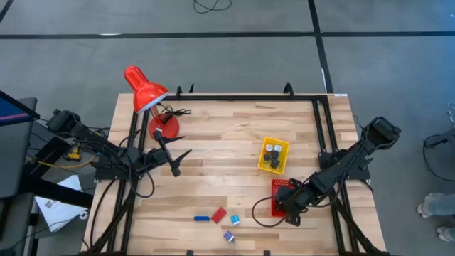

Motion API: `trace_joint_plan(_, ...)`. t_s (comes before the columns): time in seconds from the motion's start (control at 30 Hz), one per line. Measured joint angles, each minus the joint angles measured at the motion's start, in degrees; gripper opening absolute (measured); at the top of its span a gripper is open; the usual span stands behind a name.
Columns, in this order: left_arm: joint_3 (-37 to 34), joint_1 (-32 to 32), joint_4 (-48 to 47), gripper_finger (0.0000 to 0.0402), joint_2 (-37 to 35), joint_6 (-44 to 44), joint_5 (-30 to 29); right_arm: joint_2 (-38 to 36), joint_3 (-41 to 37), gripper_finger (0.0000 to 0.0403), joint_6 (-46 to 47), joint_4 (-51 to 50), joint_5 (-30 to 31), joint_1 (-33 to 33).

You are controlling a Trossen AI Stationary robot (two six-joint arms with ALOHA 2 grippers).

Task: Pick & Place Office items
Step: Put the black digital timer into the red bin

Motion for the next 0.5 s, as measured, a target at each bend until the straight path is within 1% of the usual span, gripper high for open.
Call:
trace_joint_plan(0.27,0.00,0.00,0.00,0.0255,0.01,0.00,-0.01,-1.73,-0.36,0.0057,0.01,1.25,-0.26,0.00)
trace_joint_plan(0.5,0.00,0.00,0.00,0.0255,-0.01,0.01,-0.01,-1.75,-0.37,0.0060,0.34,1.74,-0.33,0.00)
